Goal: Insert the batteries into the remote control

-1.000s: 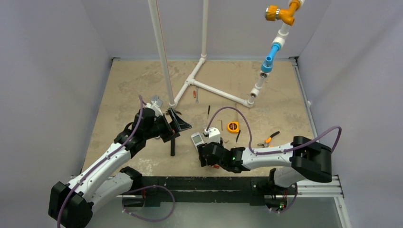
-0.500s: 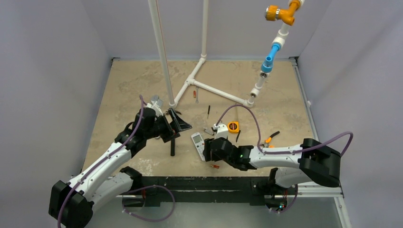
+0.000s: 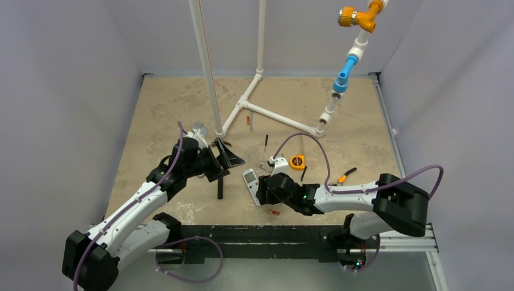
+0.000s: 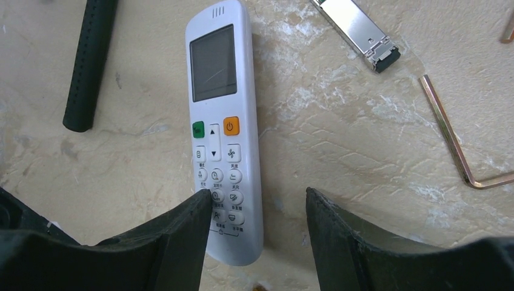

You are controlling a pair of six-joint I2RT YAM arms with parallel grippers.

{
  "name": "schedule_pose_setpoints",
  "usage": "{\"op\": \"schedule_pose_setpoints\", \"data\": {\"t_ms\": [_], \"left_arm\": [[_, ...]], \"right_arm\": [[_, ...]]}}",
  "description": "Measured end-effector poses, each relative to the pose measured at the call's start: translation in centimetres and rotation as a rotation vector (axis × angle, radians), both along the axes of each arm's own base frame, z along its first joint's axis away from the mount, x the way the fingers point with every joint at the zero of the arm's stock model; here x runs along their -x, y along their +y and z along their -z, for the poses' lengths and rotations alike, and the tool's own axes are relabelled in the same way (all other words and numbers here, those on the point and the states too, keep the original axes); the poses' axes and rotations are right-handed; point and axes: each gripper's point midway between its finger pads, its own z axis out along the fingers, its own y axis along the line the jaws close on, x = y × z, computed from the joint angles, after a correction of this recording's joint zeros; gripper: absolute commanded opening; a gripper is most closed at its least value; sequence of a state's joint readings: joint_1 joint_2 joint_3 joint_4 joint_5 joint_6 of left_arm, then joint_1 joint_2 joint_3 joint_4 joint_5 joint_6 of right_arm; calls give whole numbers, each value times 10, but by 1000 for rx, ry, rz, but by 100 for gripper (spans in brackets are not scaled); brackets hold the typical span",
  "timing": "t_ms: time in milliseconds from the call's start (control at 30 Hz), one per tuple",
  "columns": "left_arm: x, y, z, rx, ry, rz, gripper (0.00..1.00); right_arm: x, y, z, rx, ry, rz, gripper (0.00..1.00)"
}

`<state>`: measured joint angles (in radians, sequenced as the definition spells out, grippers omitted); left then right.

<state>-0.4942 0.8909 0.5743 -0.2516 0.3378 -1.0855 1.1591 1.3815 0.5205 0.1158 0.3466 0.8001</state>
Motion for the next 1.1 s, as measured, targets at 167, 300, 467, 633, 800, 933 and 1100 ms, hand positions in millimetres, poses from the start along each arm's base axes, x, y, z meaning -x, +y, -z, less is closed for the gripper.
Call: {"op": "schedule_pose_setpoints", "data": {"t_ms": [167, 300, 467, 633, 800, 933, 1100], "left_arm": [[0, 0, 0, 0, 0, 0, 92], [0, 0, 0, 0, 0, 0, 92], [0, 0, 0, 0, -1, 0, 92], [0, 0, 0, 1, -2, 0, 92], [0, 0, 0, 1, -2, 0, 92], [0, 0, 2, -1, 1, 0, 92], [2, 1, 5, -6, 11, -1, 92]], "right_arm": [[-3, 7, 1, 7, -3, -6, 52], [-1, 13, 3, 11, -3, -18, 49], [3, 27, 4, 31, -20, -50, 44], [6, 42, 7, 76, -54, -76, 21], [7, 50, 9, 99, -70, -86, 0], [7, 50, 8, 106, -77, -83, 0], [11, 38, 5, 162, -97, -116, 0]]}}
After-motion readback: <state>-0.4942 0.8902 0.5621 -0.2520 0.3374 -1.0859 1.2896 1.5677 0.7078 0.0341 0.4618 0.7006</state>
